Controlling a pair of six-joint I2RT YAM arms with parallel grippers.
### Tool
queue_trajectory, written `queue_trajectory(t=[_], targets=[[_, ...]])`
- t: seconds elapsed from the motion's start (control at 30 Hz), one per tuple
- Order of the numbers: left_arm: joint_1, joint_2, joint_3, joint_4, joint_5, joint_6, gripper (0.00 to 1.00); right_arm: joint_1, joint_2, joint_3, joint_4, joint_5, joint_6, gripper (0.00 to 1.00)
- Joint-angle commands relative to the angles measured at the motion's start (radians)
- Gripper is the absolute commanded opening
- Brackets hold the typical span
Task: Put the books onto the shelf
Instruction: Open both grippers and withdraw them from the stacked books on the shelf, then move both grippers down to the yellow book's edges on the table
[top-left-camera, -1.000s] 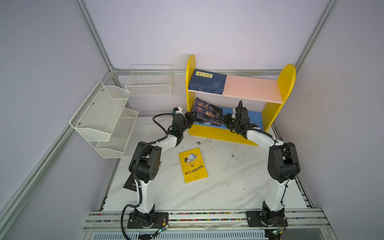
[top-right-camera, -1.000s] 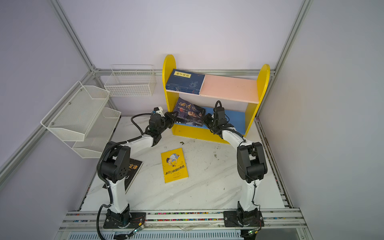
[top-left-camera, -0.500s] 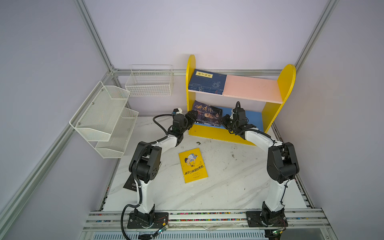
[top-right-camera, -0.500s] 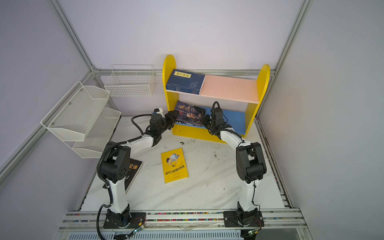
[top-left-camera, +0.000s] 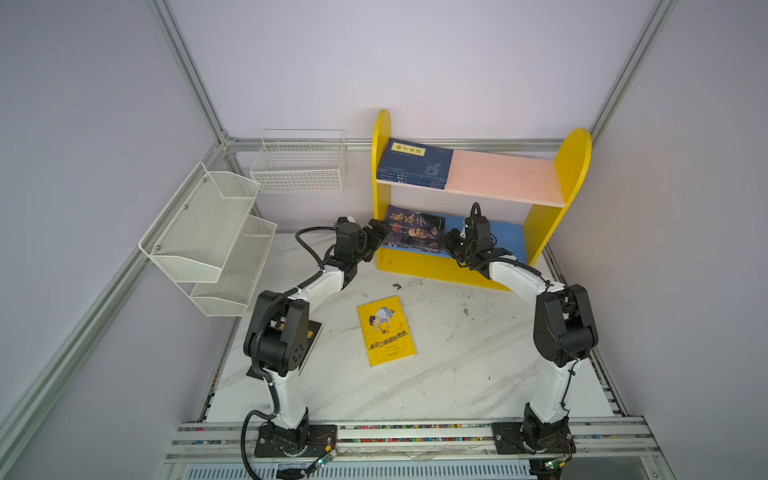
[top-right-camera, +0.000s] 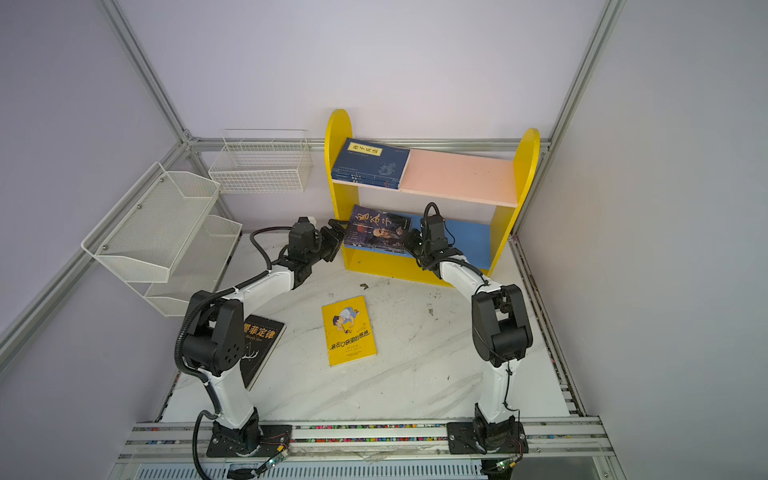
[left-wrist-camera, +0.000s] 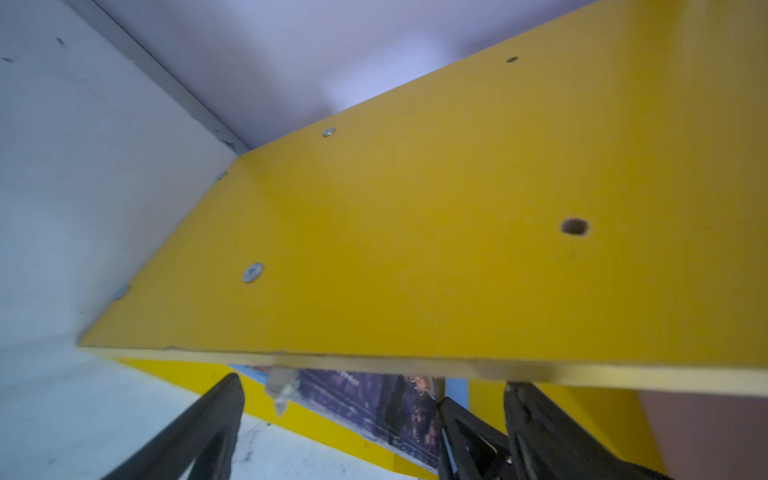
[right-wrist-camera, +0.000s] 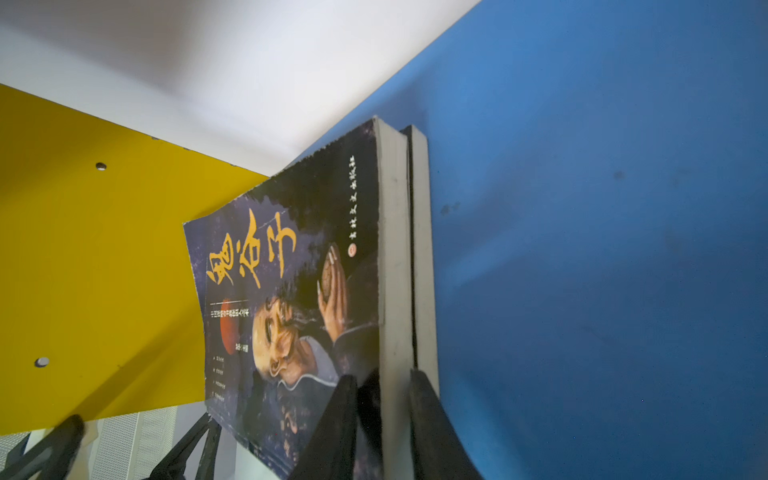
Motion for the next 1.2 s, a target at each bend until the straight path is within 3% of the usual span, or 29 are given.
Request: queue_trajectory(t=[0.0,0.23,0.4,0.6,0.8,1.0,1.17], targets=[[0.027,-0.07,0.045,-0.105,0.041,0.104,0.97,0.01,-0.016,0.014,0.013,0.01,-0.003,0.27],[0.036,-0.128,0.029,-0.207,0.16,0.404,0.96,0.011,-0.035,0.046,0.024,-0.029,-0.065,0.35],[0.041,-0.26,-0.056,-0.452,0.016,0.585,1.0,0.014,-0.137,0.088,-0.096,0.005,-0.245,0.55],[0.074,-0.374,-0.233,-0.602,0.085,0.583,1.0,0.046,-0.319,-0.062,-0.245,0.111,-0.313,0.57],[0.075,-0.499,-0.429,-0.607,0.203,0.545,1.0,0.224,-0.458,-0.319,-0.194,0.127,-0.325,0.57],[0.074,-0.522,-0.594,-0.572,0.347,0.554,1.0,0.377,-0.357,-0.421,-0.167,0.101,-0.35,0.57],[0.075,-0.502,-0.667,-0.512,0.421,0.598,1.0,0.453,-0.24,-0.473,-0.075,0.096,-0.351,0.48]])
